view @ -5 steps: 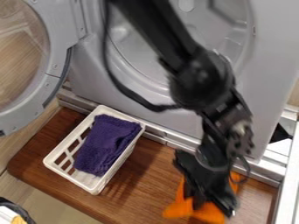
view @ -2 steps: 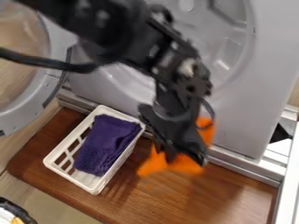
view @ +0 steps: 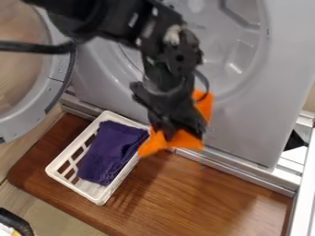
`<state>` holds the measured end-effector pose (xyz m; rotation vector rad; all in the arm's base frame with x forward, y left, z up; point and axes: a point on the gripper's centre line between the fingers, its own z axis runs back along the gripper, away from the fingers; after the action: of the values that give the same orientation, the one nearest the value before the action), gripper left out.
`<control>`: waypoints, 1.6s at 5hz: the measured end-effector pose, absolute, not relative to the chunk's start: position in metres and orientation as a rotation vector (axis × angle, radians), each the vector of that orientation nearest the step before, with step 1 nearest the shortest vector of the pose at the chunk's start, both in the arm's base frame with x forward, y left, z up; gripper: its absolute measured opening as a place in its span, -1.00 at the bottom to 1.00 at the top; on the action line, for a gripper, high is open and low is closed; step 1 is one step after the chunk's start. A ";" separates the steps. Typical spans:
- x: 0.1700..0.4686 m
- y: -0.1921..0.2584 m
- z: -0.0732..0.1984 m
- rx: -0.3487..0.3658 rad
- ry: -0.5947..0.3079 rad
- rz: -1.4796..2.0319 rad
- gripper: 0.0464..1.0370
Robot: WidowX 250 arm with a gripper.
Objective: Put the orange cloth in the washing machine
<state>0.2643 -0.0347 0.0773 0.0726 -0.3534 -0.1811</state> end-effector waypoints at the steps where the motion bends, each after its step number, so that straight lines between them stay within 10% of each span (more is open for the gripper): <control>1: 0.286 -0.022 0.078 0.082 -0.378 -0.150 -0.90; 6: 0.386 0.000 0.056 0.052 -0.423 -0.142 -0.90; 8: 0.406 -0.011 0.060 0.092 -0.379 -0.222 -0.45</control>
<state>0.4062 -0.0106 0.0598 0.0916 -0.3786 -0.2216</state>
